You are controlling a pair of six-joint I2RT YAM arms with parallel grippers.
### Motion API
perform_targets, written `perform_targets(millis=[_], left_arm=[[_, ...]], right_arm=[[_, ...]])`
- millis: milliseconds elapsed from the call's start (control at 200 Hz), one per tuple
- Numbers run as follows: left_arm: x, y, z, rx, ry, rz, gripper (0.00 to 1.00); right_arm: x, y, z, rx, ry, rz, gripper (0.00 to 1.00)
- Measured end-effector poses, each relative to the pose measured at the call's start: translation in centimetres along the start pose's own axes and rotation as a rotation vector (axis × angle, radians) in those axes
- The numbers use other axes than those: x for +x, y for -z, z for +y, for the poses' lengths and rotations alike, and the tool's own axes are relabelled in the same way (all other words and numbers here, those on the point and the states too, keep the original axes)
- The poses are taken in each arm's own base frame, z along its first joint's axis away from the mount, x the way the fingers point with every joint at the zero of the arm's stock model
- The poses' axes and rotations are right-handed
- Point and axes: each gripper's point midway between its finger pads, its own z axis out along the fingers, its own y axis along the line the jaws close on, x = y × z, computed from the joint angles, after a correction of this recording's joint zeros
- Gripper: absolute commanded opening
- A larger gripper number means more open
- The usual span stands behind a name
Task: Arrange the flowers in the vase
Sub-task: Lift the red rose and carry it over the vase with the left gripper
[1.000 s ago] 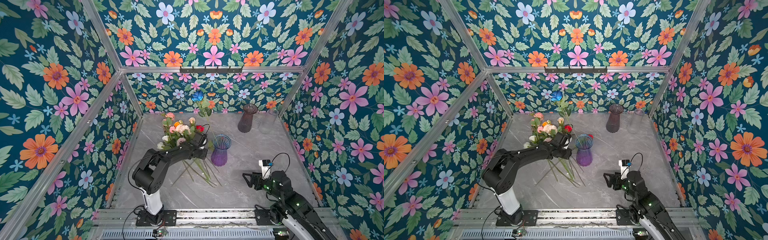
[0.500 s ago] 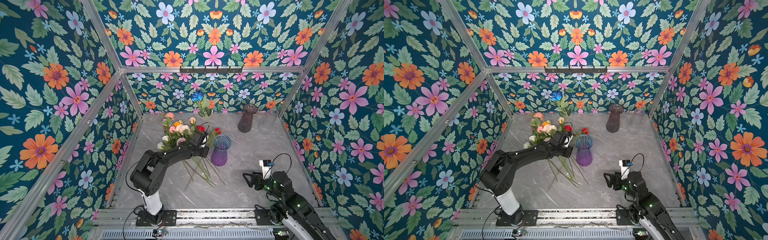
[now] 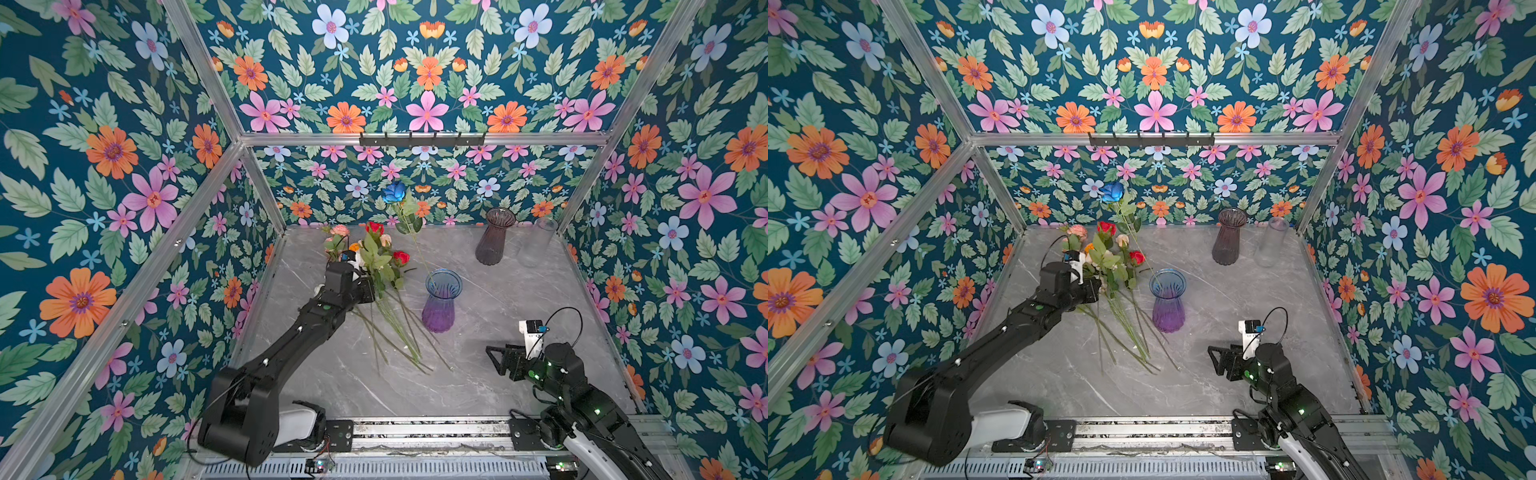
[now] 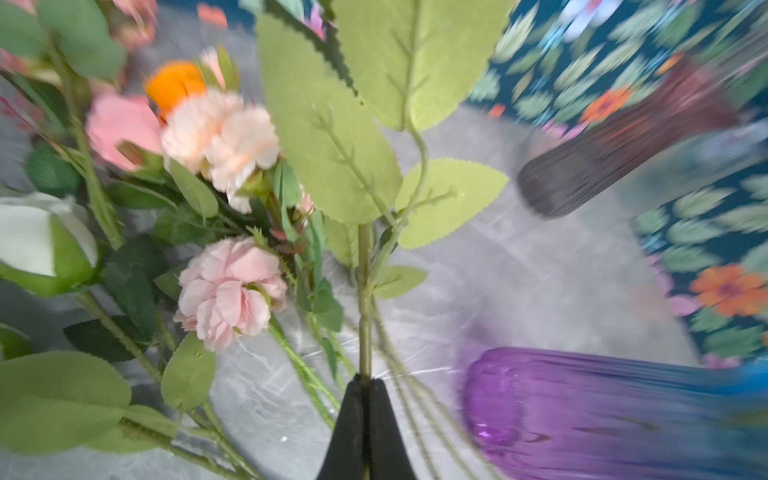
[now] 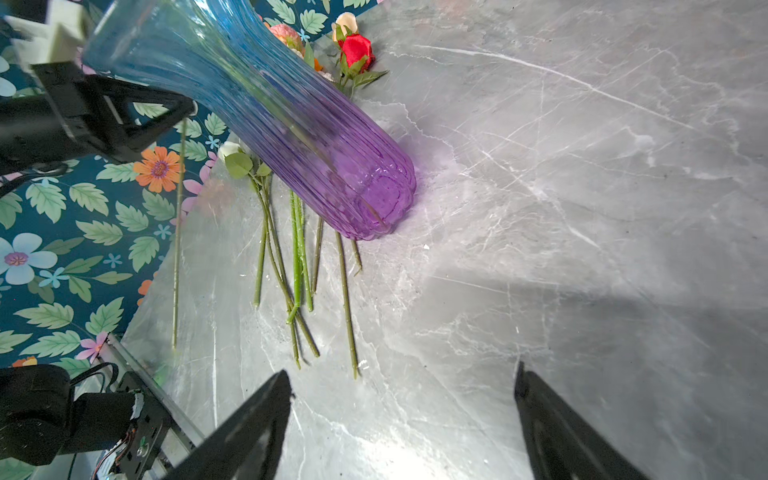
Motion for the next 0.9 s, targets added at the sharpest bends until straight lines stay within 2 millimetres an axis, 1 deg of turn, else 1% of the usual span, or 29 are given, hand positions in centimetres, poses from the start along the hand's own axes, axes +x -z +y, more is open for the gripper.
perform_targets(millis=[75, 105, 140, 180, 220, 290, 320, 375, 405, 470, 570, 700, 750, 770, 795, 900], left_arm=[[-3.0, 3.1, -1.2, 0.034, 0.015, -0.146, 0.00], [-4.4, 4.7, -1.6, 0.051, 0.025, -0.221, 0.00], [-5.5, 6.2, -2.0, 0.067, 0.032, -0.292, 0.00], [-7.0, 8.4, -2.6, 0.098, 0.047, -0.391, 0.00], [-8.0, 10.4, -3.2, 0.136, 0.049, -0.477, 0.00], [-9.4, 13.1, -4.4, 0.209, 0.057, -0.586, 0.00], [-10.4, 14.4, -5.3, 0.250, 0.053, -0.636, 0.00], [-11.8, 16.1, -7.1, 0.328, 0.050, -0.692, 0.00], [-12.8, 17.2, -8.4, 0.381, 0.041, -0.722, 0.00], [-14.1, 19.1, -11.3, 0.491, 0.016, -0.763, 0.00], [-15.1, 21.1, -15.9, 0.648, -0.030, -0.794, 0.00], [-15.7, 22.6, -22.2, 0.823, -0.145, -0.832, 0.00], [-15.7, 22.4, -24.5, 0.876, -0.196, -0.849, 0.00], [-15.8, 22.4, -25.0, 0.886, -0.214, -0.858, 0.00], [-15.6, 21.9, -26.2, 0.904, -0.247, -0.857, 0.00], [-15.2, 20.8, -29.3, 0.933, -0.357, -0.880, 0.00]], right_arm=[[0.0, 0.0, 0.0, 0.000, 0.000, 0.000, 0.86], [0.0, 0.0, 0.0, 0.000, 0.000, -0.001, 0.86], [0.0, 0.0, 0.0, 0.001, 0.000, -0.001, 0.86], [0.0, 0.0, 0.0, 0.002, 0.000, -0.001, 0.86], [0.0, 0.0, 0.0, 0.002, 0.000, -0.002, 0.86], [0.0, 0.0, -0.1, 0.002, 0.000, -0.001, 0.86], [0.0, 0.0, -0.1, 0.003, 0.000, -0.001, 0.86], [0.0, 0.0, -0.1, 0.003, 0.000, 0.000, 0.86], [0.0, 0.0, -0.1, 0.003, 0.000, 0.000, 0.86], [0.0, 0.0, -0.1, 0.003, 0.000, -0.001, 0.86], [0.0, 0.0, -0.1, 0.003, 0.000, 0.000, 0.86], [0.0, 0.0, -0.1, 0.003, 0.000, 0.000, 0.86], [0.0, 0.0, -0.1, 0.002, 0.000, -0.001, 0.86], [0.0, 0.0, 0.0, 0.001, 0.000, -0.002, 0.86], [0.0, 0.0, 0.0, 0.000, 0.001, -0.005, 0.86], [-0.2, 0.2, 0.1, -0.006, 0.003, -0.015, 0.86]])
